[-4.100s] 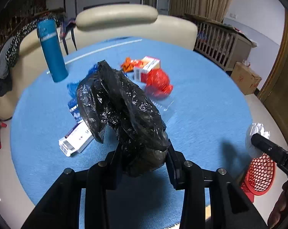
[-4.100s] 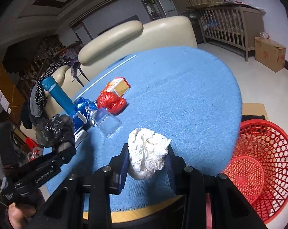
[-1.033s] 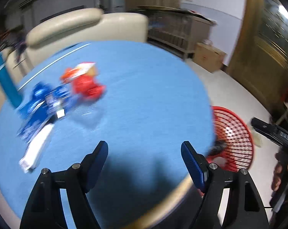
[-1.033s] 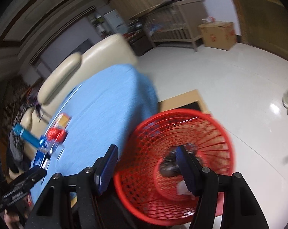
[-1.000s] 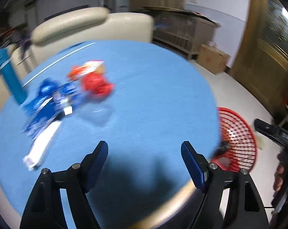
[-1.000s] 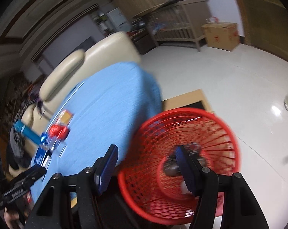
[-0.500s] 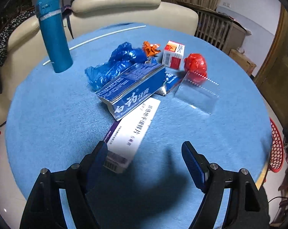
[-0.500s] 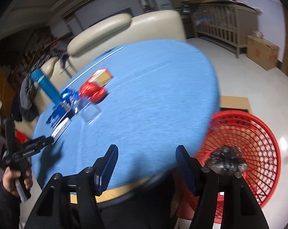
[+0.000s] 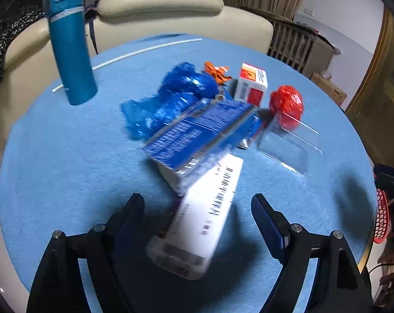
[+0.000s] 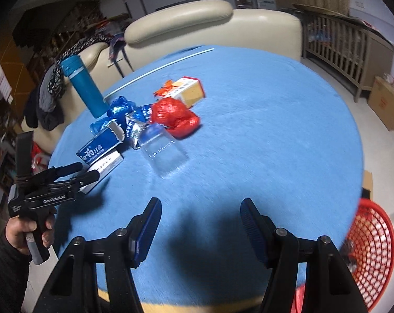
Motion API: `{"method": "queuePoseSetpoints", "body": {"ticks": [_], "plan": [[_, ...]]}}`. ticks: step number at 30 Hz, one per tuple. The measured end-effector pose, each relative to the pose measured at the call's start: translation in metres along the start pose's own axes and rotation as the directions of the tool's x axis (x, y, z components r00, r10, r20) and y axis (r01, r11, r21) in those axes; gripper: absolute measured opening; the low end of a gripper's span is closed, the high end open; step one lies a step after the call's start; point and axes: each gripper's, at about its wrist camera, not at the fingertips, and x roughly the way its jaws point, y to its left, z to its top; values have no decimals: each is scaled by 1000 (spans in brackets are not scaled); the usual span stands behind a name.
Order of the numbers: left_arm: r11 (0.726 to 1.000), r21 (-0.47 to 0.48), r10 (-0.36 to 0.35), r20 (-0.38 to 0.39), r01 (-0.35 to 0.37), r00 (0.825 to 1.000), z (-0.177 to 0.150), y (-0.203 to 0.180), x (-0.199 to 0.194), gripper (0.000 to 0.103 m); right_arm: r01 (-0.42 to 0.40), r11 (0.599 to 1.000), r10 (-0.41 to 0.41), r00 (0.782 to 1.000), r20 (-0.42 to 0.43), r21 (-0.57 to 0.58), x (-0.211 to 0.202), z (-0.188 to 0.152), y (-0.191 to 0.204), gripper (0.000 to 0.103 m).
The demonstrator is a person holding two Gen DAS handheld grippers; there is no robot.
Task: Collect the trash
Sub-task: 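Grasp the white medicine box with the left gripper while the right gripper grasps the clear plastic tray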
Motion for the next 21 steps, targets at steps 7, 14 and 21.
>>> {"method": "queuePoseSetpoints", "body": {"ticks": [7, 14, 21], "plan": [[994, 104, -29, -81, 37, 996, -2, -3, 21, 79, -37, 997, 35, 998, -44, -62, 40, 29, 22, 66], [996, 88, -21, -73, 27, 997, -6, 4, 19, 51, -47, 988, 35, 996, -84, -150, 82, 55, 43, 66], [999, 44, -20, -74, 24, 997, -12, 6, 14, 51, -44, 975, 21, 994, -111, -216, 121, 67, 54, 66]]}}
